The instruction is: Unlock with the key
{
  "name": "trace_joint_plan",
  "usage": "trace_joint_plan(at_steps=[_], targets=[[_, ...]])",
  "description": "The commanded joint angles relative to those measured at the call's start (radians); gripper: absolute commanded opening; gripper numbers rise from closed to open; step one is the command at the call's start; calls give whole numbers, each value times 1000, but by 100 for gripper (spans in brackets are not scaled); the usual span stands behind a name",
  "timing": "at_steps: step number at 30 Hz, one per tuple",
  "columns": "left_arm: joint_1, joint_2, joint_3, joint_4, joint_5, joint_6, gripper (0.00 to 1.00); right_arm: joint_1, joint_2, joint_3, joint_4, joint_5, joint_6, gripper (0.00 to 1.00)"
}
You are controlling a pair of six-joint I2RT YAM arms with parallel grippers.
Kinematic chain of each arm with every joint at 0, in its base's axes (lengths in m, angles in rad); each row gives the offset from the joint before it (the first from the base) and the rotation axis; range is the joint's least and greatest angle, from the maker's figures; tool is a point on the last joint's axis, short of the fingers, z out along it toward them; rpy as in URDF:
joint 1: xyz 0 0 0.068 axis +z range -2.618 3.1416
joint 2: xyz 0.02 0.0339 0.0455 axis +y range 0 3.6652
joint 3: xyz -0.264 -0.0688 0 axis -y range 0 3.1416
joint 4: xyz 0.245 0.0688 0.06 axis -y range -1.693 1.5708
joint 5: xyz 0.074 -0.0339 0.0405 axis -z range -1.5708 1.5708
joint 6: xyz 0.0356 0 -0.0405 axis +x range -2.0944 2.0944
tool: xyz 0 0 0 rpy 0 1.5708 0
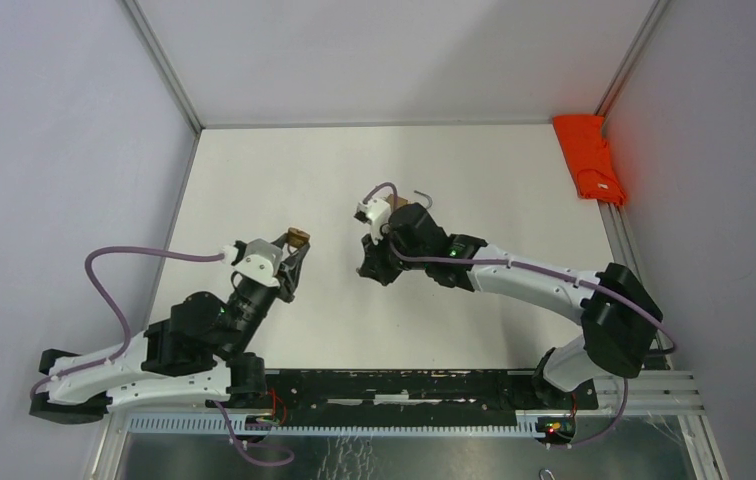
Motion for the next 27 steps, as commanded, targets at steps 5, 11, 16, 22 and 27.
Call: trace_joint_plan(at_steps=[5,11,16,22,27], targets=[[-5,12,-58,158,127,-3,2,-118,-107,-175,353,-501,147,0],[-6,-6,-62,173,268,35,2,-180,-228,-292,768,-772,384,0],[-6,-2,-60,187,318,80,2,-185,-288,-432,1363,-869,759,0],[-6,-11,-59,232,485,146,2,-186,-297,-448,1925,-885,1094,0],[-6,-23,7,139,741,182,2,-177,-272,-428,2133,-833,1249,0]])
